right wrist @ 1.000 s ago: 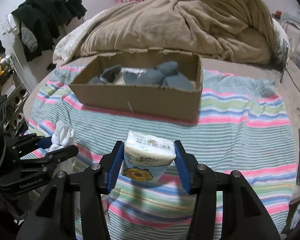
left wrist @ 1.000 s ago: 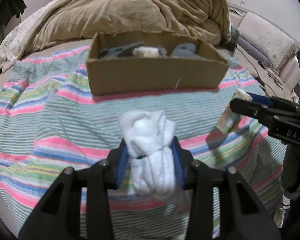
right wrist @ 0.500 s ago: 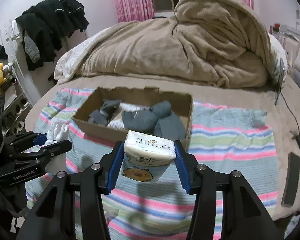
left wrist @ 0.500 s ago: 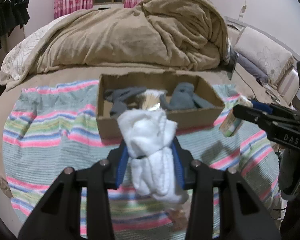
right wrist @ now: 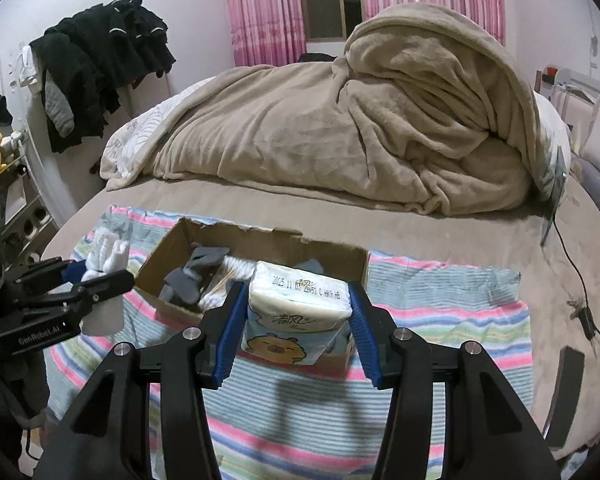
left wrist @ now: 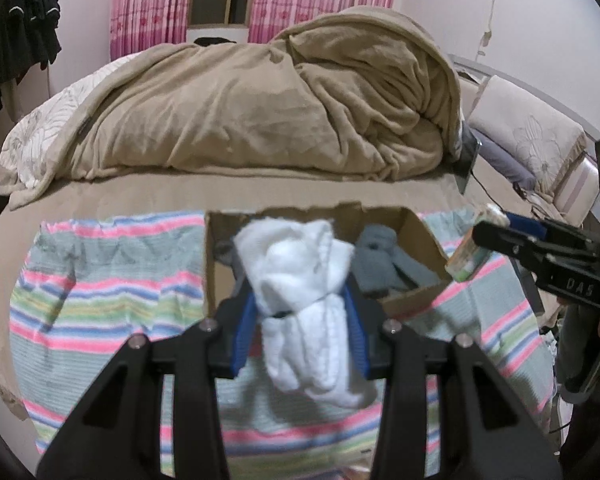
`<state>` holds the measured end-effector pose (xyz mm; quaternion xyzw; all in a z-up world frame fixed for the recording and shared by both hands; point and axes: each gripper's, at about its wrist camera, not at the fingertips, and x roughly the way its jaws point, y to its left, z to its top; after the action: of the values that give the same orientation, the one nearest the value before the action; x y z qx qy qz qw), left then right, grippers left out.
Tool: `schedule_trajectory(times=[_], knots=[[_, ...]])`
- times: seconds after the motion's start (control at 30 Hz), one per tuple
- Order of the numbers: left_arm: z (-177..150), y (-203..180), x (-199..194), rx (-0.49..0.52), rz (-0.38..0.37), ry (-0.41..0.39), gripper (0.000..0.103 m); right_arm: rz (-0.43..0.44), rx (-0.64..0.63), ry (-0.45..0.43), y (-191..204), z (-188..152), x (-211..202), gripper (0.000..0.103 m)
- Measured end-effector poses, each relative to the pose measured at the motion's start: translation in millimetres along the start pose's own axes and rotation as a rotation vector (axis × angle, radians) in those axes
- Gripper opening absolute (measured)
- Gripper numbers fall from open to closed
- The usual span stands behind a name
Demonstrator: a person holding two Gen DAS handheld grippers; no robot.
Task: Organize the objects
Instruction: 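Carry the white socks and tissue pack into the box and open both tools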
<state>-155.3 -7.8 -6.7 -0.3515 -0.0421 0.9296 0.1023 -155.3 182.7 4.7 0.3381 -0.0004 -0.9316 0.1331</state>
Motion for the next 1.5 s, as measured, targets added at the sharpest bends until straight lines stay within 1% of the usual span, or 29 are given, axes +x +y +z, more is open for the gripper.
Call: schedule_trajectory(times=[0.27,0.43,0.93,1.27,1.5], knots=[[15,5,22,-0.001,0.000,0.002,0.041,0.002,0.008,0.025,-8,5,23,0.053],[18,6,39,-0.023,-0.008,0.019,0.041,0.004,0.019,0.045,-13,4,38,0.053],[19,6,90,-0.037,-0.018,0.074,0.041,0.010,0.024,0.110,-27,4,90,0.053],[11,9,123,-0.042,-0.023,0.144,0.041,0.012,0.019,0.141,-32,1,117,0.052],[4,9,143,-0.032,-0.019,0.189,0.042,0.008,0.010,0.141,-33,0,122,0.052]])
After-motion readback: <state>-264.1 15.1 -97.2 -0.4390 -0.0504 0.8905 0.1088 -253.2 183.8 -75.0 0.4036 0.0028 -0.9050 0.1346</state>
